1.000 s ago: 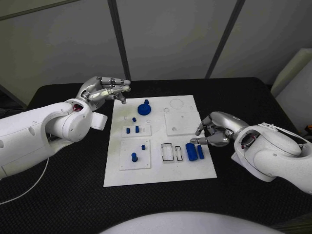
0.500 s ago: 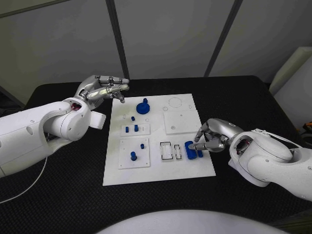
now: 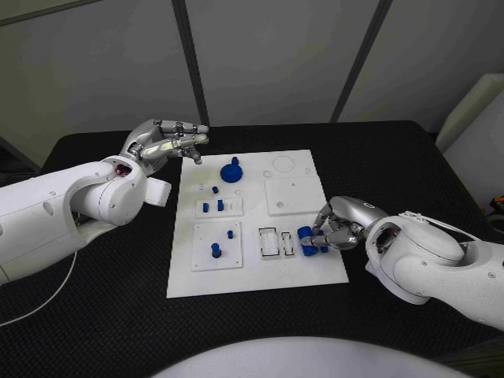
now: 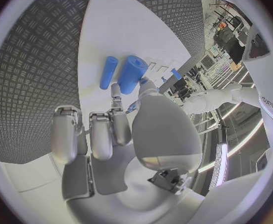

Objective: Assemble the parts on the task board

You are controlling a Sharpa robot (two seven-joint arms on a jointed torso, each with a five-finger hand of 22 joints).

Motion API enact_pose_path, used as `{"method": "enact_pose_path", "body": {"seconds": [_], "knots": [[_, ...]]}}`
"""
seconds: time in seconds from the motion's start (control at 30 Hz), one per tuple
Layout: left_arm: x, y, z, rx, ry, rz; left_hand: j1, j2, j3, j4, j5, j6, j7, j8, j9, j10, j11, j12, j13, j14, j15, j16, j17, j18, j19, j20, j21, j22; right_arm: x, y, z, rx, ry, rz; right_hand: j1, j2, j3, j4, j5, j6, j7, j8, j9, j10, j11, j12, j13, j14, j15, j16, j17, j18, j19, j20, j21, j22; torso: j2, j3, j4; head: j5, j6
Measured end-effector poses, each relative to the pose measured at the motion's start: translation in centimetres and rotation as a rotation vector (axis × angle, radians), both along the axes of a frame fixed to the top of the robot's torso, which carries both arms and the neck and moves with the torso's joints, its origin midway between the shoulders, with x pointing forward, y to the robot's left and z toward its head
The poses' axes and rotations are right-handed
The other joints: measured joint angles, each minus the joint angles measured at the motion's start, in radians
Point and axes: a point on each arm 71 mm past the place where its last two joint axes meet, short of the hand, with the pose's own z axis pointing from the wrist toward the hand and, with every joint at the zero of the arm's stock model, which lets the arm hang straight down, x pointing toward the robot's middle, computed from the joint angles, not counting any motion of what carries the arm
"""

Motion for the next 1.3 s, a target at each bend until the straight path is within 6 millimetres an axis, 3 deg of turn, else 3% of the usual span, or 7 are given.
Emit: {"method": "enact_pose_path", "body": {"seconds": [0.5, 0.9, 1.07, 1.3], "knots": [[0.0, 0.0, 0.0, 0.0, 0.002, 0.0, 0.0, 0.0, 0.0, 0.0, 0.0, 0.0, 0.0, 0.0, 0.0, 0.0, 0.0, 0.0, 0.0, 0.0, 0.0, 0.0, 0.0, 0.0, 0.0, 0.0, 0.0, 0.0, 0.2, 1.6, -1.0, -0.017, -0.002, 0.024, 0.007, 0.006, -0.005, -0.001, 0.004, 0.002, 0.001, 0.017, 0.01, 0.0, 0.0, 0.0, 0.0, 0.0, 0.0, 0.0, 0.0, 0.0, 0.0, 0.0, 0.0, 0.0, 0.0, -0.0009, 0.0018, 0.0, -0.005], [0.0, 0.1, -0.1, 0.001, 0.004, 0.0, -0.004, 0.004, 0.0, 0.0, 0.0, 0.0, 0.0, 0.0, 0.0, -0.003, 0.003, 0.0, 0.0, 0.0, 0.0, 0.0, -0.001, 0.0, 0.0, 0.0, 0.0, 0.0, -0.3, 1.7, -1.0, 0.005, -0.022, 0.012, 0.031, 0.052, -0.01, -0.001, 0.063, 0.024, -0.017, 0.041, 0.018, 0.007, -0.011, 0.005, 0.0, 0.0, 0.0, 0.004, 0.0, 0.0, 0.004, -0.004, 0.008, 0.0, 0.0, -0.0001, 0.0006, 0.003, -0.003], [0.0, 0.1, -0.1, 0.002, 0.005, 0.001, -0.004, 0.004, 0.0, 0.0, 0.0, 0.0, 0.0, 0.0, 0.0, -0.003, 0.003, 0.0, 0.0, 0.0, 0.0, 0.0, -0.001, 0.0, 0.0, 0.0, 0.0, 0.001, -1.1, 1.8, -0.7, 0.034, -0.032, 0.011, 0.039, 0.059, -0.011, 0.0, 0.069, 0.028, -0.019, 0.052, 0.021, 0.009, -0.017, 0.009, 0.0, 0.0, -0.011, 0.004, 0.0, 0.0, 0.004, -0.004, 0.01, 0.0, -0.001, -0.0001, 0.0006, 0.003, -0.002], [0.0, 0.0, -0.2, 0.002, 0.007, -0.001, -0.004, 0.004, 0.0, 0.0, 0.0, 0.0, 0.0, 0.0, 0.0, -0.002, 0.002, 0.0, 0.0, 0.0, 0.0, 0.0, -0.001, 0.0, 0.0, 0.0, 0.0, 0.001, -1.8, 2.4, 0.2, 0.089, -0.057, 0.008, 0.034, 0.064, -0.012, 0.0, 0.08, 0.028, -0.019, 0.055, 0.021, 0.006, -0.02, 0.008, 0.0, 0.0, -0.011, 0.008, 0.0, 0.0, 0.007, -0.007, 0.012, 0.0, -0.001, -0.001, 0.0013, 0.003, 0.002]]}}
